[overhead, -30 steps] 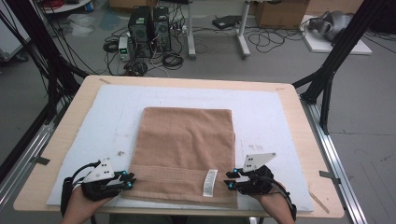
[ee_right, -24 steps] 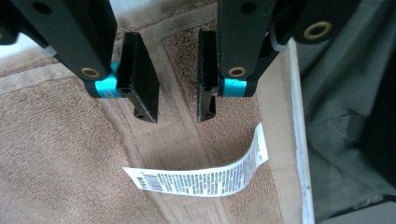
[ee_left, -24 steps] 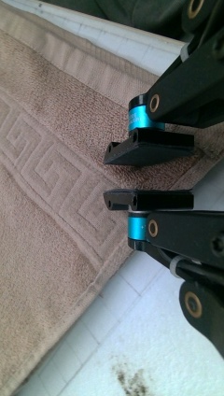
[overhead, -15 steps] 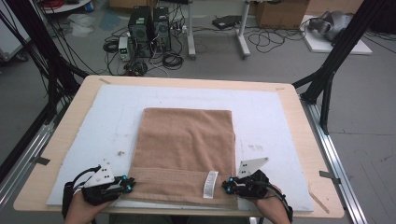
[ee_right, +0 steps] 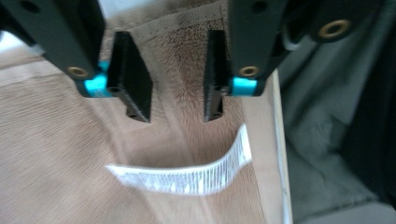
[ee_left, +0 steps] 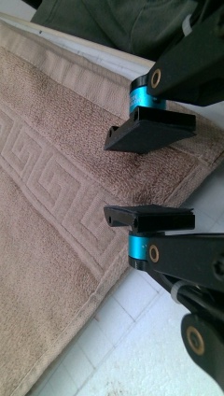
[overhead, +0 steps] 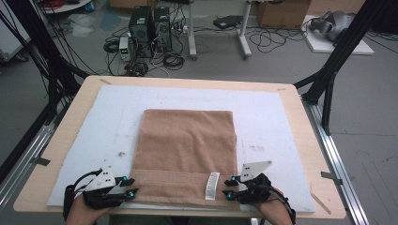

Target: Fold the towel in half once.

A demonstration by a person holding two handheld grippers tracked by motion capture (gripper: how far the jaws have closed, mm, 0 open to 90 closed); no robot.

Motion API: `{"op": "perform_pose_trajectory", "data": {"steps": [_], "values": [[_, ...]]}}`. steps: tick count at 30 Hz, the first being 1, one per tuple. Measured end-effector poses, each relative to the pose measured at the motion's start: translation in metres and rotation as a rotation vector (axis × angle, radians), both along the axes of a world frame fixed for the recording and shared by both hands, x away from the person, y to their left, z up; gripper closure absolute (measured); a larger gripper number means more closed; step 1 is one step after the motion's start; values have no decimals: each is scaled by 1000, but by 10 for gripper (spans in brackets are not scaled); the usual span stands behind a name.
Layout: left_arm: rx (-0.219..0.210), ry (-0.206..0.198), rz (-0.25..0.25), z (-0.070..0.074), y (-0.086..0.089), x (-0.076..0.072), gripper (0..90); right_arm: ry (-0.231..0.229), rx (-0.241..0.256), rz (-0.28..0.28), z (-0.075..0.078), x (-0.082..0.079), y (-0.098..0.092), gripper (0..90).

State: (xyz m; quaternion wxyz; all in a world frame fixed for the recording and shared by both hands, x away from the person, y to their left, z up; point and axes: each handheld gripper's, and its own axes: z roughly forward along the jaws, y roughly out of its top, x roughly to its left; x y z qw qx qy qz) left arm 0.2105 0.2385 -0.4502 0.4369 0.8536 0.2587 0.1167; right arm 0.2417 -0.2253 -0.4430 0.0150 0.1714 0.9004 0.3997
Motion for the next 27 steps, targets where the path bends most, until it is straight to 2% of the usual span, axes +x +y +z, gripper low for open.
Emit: {"op": "perform_pose_trajectory", "data": {"steps": [2,4,5,6,7,8,12,14,16,18,20,21,23,24,27], "values": [[9,-9,-2,0,-1,-2,613,6,16,1,-1,0,0,571],[15,-6,-9,0,-2,-2,672,-12,2,2,-1,-2,1,609],[17,-8,-19,1,-2,-2,728,-23,-4,4,-1,-2,1,645],[21,-9,-25,1,-3,-2,788,-26,-11,6,0,-2,1,722],[22,-12,-29,2,-3,-2,820,-22,-14,17,1,-1,0,792],[16,-9,-32,3,-2,-2,840,-17,-7,33,1,-1,-1,820],[-14,15,-44,5,3,-6,854,13,20,55,3,1,-5,834],[-14,17,-50,6,4,-9,855,20,24,73,4,0,-5,832],[-33,25,-55,8,5,-10,853,23,25,82,6,-1,-6,825],[-26,14,-51,9,6,-9,827,34,35,81,6,0,-7,786],[-24,-4,-13,11,7,-7,674,31,32,63,7,1,-7,663],[-41,-4,0,12,8,-5,614,19,45,45,10,2,-9,637],[-74,-17,28,16,11,2,556,3,85,28,14,3,-11,581],[-84,-21,40,17,11,4,518,-7,90,3,17,5,-12,556],[-98,-45,79,22,9,20,500,-34,94,-37,23,13,-12,536]]}}
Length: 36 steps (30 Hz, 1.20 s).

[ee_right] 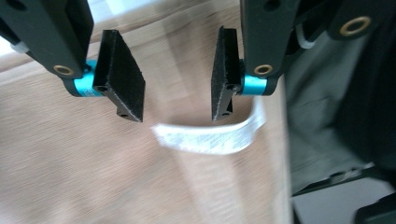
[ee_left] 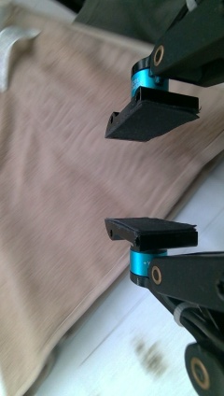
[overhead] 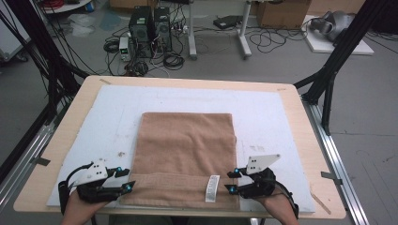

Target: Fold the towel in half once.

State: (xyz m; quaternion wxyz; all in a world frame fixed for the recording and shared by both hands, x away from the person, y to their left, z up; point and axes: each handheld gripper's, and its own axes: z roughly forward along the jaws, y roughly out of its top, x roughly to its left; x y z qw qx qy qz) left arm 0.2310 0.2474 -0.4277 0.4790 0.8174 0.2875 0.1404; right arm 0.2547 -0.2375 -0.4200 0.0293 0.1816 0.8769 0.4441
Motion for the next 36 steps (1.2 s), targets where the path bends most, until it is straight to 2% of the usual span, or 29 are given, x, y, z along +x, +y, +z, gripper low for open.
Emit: {"op": "perform_pose_trajectory", "data": {"steps": [4,5,7,8,9,11,13,14,17,18,20,21,22,24,25,26,27,28,29,30,31,32,33,34,36], "values": [[3,-11,98,7,-6,39,501,-43,-21,-98,10,31,0,485],[4,-27,122,9,-8,53,499,-55,-29,-128,13,42,0,479],[34,-57,169,14,-14,74,505,-87,-30,-186,20,66,1,454],[38,-70,178,17,-16,87,514,-101,-31,-218,23,79,1,442],[22,-81,195,19,-18,99,534,-112,-27,-249,26,92,0,440],[24,-73,231,22,-22,127,554,-106,-11,-298,28,120,-1,436],[31,-56,274,19,-24,155,554,-111,-44,-339,26,146,1,422],[34,-34,293,17,-24,169,537,-105,-64,-355,24,159,2,409],[54,6,344,6,-24,197,518,-82,-85,-388,15,188,3,402],[66,7,364,1,-23,203,509,-62,-98,-402,12,196,3,395],[85,42,396,-7,-22,213,484,-39,-97,-429,2,207,2,394],[87,46,419,-11,-21,216,461,-20,-102,-445,-4,211,1,390],[85,54,426,-14,-20,218,447,-3,-113,-453,-11,214,1,387],[47,73,401,-20,-21,221,462,42,-121,-447,-22,217,3,393],[60,84,360,-23,-26,221,517,43,-113,-436,-25,217,6,421],[83,69,329,-23,-29,221,642,42,-88,-406,-25,218,8,551],[92,54,318,-22,-33,220,775,60,-70,-378,-24,218,10,724],[102,58,331,-20,-35,221,856,50,-78,-344,-22,218,14,805],[113,87,337,-17,-35,224,865,14,-108,-334,-18,217,18,820],[122,86,347,-13,-36,226,868,-2,-117,-348,-14,218,20,824],[120,44,366,-6,-35,226,870,-7,-106,-372,-8,220,20,827],[78,-4,394,4,-34,227,871,-30,-92,-394,0,222,20,829],[58,-43,411,14,-35,228,872,-66,-87,-413,11,223,20,829],[57,-73,417,22,-35,229,872,-85,-97,-423,20,225,21,829],[25,-130,427,42,-34,231,872,-133,-99,-434,34,228,21,829]]}}
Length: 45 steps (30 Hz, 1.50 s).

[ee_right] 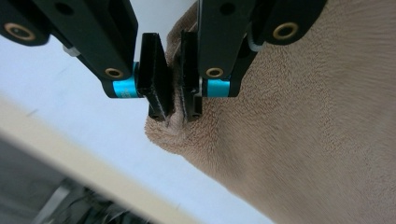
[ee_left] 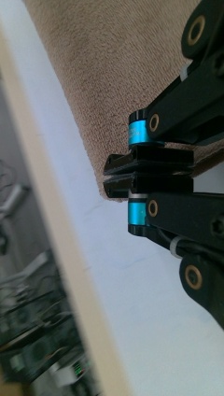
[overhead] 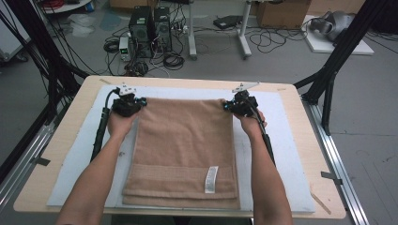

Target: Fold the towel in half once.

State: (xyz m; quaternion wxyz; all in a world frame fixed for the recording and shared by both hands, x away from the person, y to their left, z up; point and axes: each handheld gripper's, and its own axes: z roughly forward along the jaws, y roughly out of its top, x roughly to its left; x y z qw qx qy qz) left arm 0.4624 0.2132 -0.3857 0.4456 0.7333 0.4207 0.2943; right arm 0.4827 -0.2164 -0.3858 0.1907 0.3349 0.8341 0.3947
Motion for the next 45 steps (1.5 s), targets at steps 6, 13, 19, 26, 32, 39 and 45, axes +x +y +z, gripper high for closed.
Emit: {"op": "perform_pose_trajectory", "data": {"steps": [6,13,19,26,32,39,45], "values": [[74,27,1,-4,-6,7,724,-11,21,-59,3,9,2,651],[47,74,-18,-17,10,-11,554,65,-3,-17,-3,0,-3,453],[45,130,-113,-22,18,-49,501,101,12,69,13,-36,-6,384],[77,116,-244,-25,14,-116,423,57,12,175,11,-115,-12,414],[79,105,-323,-41,16,-178,390,87,35,247,-23,-169,-14,476],[92,148,-478,-59,15,-214,692,156,-12,326,-54,-203,-11,628],[93,171,-491,-62,12,-211,872,130,-7,361,-55,-203,-9,858]]}}
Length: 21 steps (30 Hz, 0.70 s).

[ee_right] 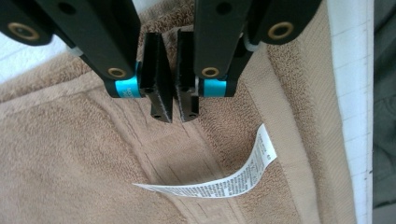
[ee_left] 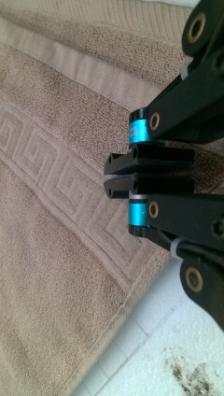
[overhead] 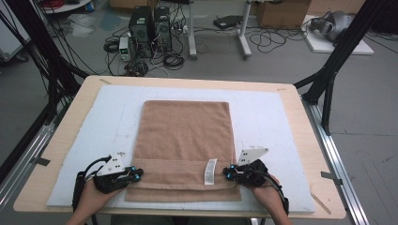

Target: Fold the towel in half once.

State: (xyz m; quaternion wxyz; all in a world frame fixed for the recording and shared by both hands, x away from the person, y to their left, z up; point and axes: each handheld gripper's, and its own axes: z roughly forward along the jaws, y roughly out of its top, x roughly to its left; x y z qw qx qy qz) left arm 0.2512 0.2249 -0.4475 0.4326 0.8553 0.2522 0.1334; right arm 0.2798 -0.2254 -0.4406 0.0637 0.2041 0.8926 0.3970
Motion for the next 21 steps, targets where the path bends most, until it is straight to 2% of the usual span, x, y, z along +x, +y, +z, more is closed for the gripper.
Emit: {"op": "perform_pose_trajectory", "data": {"steps": [1,6,8,10,12,14,16,21], "values": [[4,-7,-1,1,0,0,876,2,4,1,2,1,-1,862],[-59,-43,3,20,3,-7,880,-13,44,10,17,-4,-8,863],[-62,-62,-3,28,2,-11,880,-20,50,17,24,-7,-10,863],[-86,-59,-17,35,2,-16,880,-22,62,20,30,-10,-12,863],[-92,-57,-35,39,2,-22,880,-21,70,22,36,-14,-17,863],[-101,-44,-48,39,2,-26,880,-14,77,20,38,-19,-22,861],[-75,-44,-57,35,1,-28,879,-10,72,27,37,-22,-24,856],[-51,20,-48,11,2,-27,874,38,29,42,13,-19,-18,833]]}}
